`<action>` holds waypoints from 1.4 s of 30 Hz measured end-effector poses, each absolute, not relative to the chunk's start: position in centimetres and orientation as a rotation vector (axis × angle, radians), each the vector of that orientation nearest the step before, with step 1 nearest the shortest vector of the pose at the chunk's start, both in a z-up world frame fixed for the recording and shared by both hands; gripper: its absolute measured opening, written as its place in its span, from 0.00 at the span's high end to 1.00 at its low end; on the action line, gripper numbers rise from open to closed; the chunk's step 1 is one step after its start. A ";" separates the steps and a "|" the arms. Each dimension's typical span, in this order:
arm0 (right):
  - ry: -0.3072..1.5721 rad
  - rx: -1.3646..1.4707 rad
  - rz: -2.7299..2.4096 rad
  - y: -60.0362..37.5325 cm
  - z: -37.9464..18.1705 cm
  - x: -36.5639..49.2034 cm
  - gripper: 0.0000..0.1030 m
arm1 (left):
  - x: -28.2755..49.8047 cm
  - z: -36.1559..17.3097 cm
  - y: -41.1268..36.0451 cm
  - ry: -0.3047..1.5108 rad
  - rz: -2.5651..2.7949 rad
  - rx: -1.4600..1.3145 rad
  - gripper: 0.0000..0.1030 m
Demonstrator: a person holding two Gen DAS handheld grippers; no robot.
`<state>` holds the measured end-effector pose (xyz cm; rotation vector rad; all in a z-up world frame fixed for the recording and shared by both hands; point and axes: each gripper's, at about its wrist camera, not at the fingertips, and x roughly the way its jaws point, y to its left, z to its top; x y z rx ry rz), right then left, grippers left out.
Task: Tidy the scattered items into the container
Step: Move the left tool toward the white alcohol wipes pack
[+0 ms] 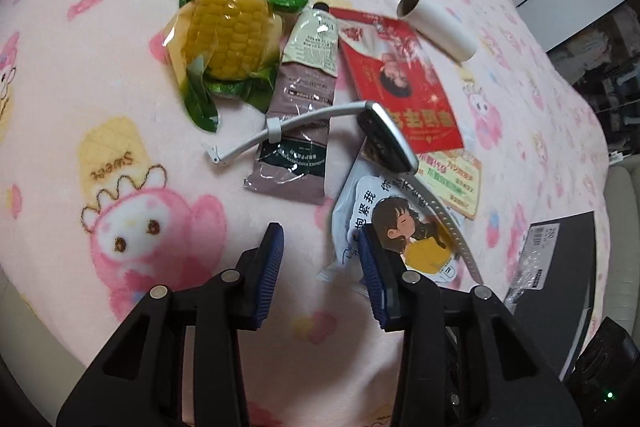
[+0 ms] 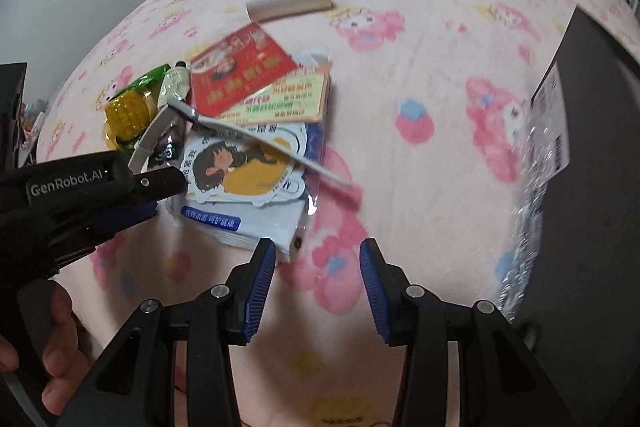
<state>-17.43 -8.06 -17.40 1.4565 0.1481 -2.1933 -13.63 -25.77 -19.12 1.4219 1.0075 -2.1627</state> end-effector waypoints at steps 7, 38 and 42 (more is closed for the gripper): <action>0.106 1.416 -2.225 -7.9 -16.3 -17.8 0.61 | -13.6 -19.8 -25.9 1.113 -2.154 1.446 0.65; 0.091 1.408 -2.108 -3.8 -12.9 -13.1 0.79 | -11.6 -17.7 -20.4 1.114 -2.359 1.607 0.65; 0.157 1.427 -2.151 -4.3 -13.9 -12.9 0.79 | -11.4 -17.6 -20.6 1.033 -2.307 1.538 0.63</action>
